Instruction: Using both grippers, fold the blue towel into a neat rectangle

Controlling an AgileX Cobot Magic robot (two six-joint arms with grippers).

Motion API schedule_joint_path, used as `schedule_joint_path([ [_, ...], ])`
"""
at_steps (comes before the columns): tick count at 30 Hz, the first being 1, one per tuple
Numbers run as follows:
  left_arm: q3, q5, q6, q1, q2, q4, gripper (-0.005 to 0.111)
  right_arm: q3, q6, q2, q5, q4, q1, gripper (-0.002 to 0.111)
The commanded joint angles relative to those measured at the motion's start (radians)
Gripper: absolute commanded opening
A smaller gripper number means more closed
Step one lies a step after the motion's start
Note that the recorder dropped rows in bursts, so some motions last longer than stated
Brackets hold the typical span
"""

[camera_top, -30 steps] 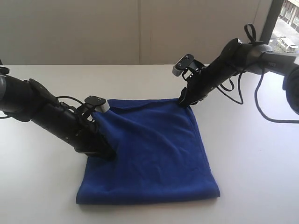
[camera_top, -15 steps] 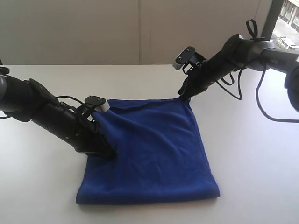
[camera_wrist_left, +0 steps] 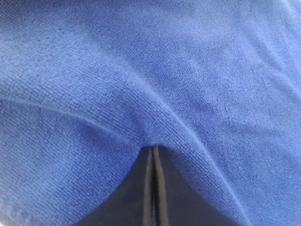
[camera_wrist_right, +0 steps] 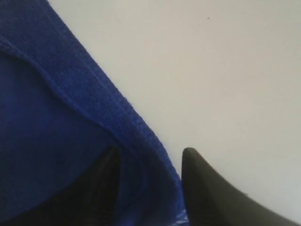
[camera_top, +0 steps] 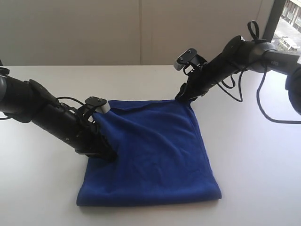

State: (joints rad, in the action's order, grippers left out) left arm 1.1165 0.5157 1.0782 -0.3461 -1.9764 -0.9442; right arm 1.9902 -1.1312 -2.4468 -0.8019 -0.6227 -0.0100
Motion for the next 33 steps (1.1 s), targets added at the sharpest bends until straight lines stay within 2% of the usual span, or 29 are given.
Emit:
schedule_joint_path([
  [1,0.001,0.026,0.001,-0.005,-0.005,-0.005,0.000,0.001,0.012,-0.012,-0.018,-0.013,0.001,0.040],
  [5,0.001,0.026,0.001,-0.005,-0.005,-0.005,0.000,0.001,0.012,-0.012,-0.031,-0.020,0.001,0.037],
  [13,0.001,0.026,0.001,-0.005,-0.005,-0.005,0.000,0.001,0.010,-0.014,-0.031,-0.055,0.001,0.015],
  [19,0.001,0.026,0.001,-0.005,-0.005,-0.005,0.000,0.003,0.010,-0.014,-0.020,-0.055,0.001,0.007],
  [25,0.001,0.020,0.003,-0.005,0.002,-0.005,0.000,0.125,0.245,-0.010,-0.193,0.018,0.001,0.014],
  [27,0.003,0.000,0.019,-0.005,0.025,-0.005,0.000,0.190,0.318,-0.010,-0.250,0.100,0.003,0.011],
  [30,0.003,-0.052,0.019,-0.005,0.088,-0.005,0.000,0.271,0.307,-0.010,-0.367,0.111,0.027,0.000],
  [33,0.003,-0.077,0.019,-0.005,0.142,-0.003,0.000,0.352,0.263,-0.026,-0.419,0.094,0.052,0.000],
])
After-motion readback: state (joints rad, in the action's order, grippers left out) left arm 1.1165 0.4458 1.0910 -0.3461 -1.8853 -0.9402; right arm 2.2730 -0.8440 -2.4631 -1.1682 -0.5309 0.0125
